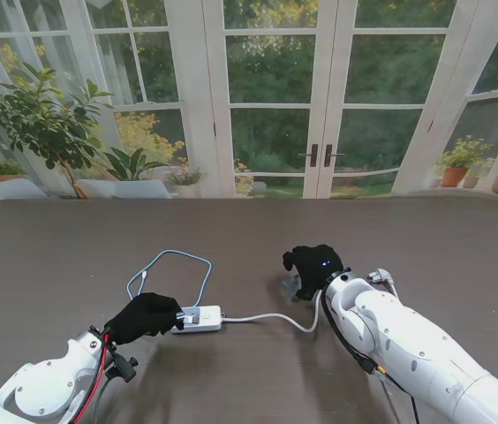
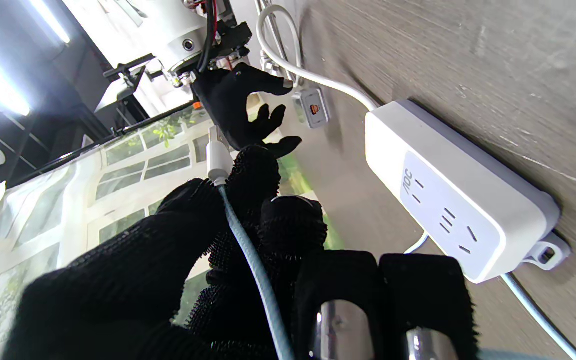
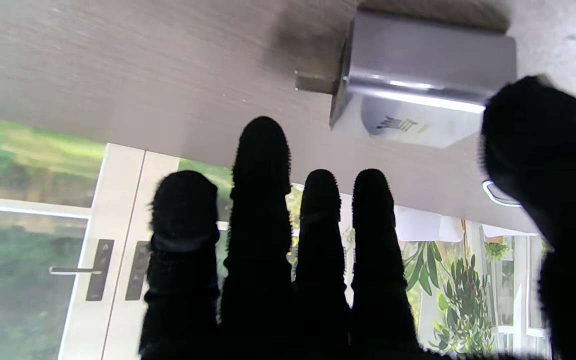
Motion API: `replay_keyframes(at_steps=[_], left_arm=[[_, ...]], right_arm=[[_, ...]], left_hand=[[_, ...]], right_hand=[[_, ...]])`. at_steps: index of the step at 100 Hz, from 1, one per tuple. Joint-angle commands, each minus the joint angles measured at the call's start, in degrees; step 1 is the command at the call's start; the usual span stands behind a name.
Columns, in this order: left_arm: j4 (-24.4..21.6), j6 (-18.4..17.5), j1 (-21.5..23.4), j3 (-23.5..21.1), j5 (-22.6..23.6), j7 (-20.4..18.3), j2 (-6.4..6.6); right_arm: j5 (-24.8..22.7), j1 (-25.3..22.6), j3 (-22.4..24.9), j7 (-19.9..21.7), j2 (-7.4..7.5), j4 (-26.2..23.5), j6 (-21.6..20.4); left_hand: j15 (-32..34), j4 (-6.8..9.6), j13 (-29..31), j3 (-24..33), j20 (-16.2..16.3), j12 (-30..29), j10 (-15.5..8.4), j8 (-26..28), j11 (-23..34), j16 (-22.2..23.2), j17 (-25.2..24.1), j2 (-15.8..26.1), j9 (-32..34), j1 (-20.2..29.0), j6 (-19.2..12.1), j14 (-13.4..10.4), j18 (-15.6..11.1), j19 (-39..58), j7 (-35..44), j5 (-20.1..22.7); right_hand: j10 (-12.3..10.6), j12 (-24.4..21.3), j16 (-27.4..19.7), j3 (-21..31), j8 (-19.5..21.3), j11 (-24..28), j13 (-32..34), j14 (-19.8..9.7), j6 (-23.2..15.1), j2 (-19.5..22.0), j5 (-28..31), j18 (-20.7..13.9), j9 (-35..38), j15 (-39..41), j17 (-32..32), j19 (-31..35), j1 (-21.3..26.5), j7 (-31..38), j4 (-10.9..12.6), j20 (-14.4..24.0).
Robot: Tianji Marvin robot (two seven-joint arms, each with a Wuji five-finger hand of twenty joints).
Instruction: Set up the charging station
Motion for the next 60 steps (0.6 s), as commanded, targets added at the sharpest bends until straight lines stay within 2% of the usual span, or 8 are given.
replay_keyframes(at_steps=[1, 36, 60], left_arm=[[-0.5, 0.1, 0.4, 0.0, -0.3, -1.0, -0.33], [-0.8, 0.7, 0.5, 0.0, -0.7, -1.2, -0.35], [-0.7, 0.9, 0.3, 0.1, -0.8, -1.5, -0.32]], right_arm=[[0.5, 0.9, -1.5, 0.6, -0.66, 1.4, 0.1], [3.0, 4.0, -6.8, -2.4, -1.99, 7.8, -0.5], [4.5, 5.3, -9.5, -5.6, -3.16, 11.7, -1.1]], left_hand=[[6.7, 1.44, 0.3, -1.0, 0.7, 0.3, 6.2, 0.1, 2.7, 0.4, 3.5, 1.2, 4.6, 1.8, 1.5, -6.0, -6.8, 16.4, 0.2, 2.6], [6.7, 1.67, 0.3, -1.5, 0.6, 0.1, 6.3, 0.1, 2.9, 0.4, 3.5, 1.5, 4.6, 2.1, 1.8, -6.0, -6.9, 16.4, -0.2, 2.6], [6.6, 1.84, 0.3, -2.0, 0.6, -0.1, 6.4, 0.0, 3.0, 0.4, 3.5, 1.5, 4.6, 2.3, 1.8, -6.2, -7.0, 16.4, -0.5, 2.7]], right_hand=[[-1.2, 0.9, 1.6, 3.6, 1.7, 1.5, 2.8, -1.1, -0.8, -4.0, -1.6, -1.5, -1.7, 2.8, 1.2, 4.1, -0.7, 1.7, -2.0, 2.0], [-1.9, 3.4, 2.3, 4.7, 3.4, 5.1, 5.1, -1.7, -1.1, -5.7, -1.0, -1.8, -0.1, 7.6, 3.4, 6.2, -0.1, 5.4, -2.1, 2.1], [-2.6, 6.0, 3.0, 5.9, 6.3, 8.0, 7.7, -1.9, -3.4, -4.3, 3.7, -2.0, 6.1, 10.6, 5.8, 8.4, 2.7, 11.5, -1.7, 2.0]])
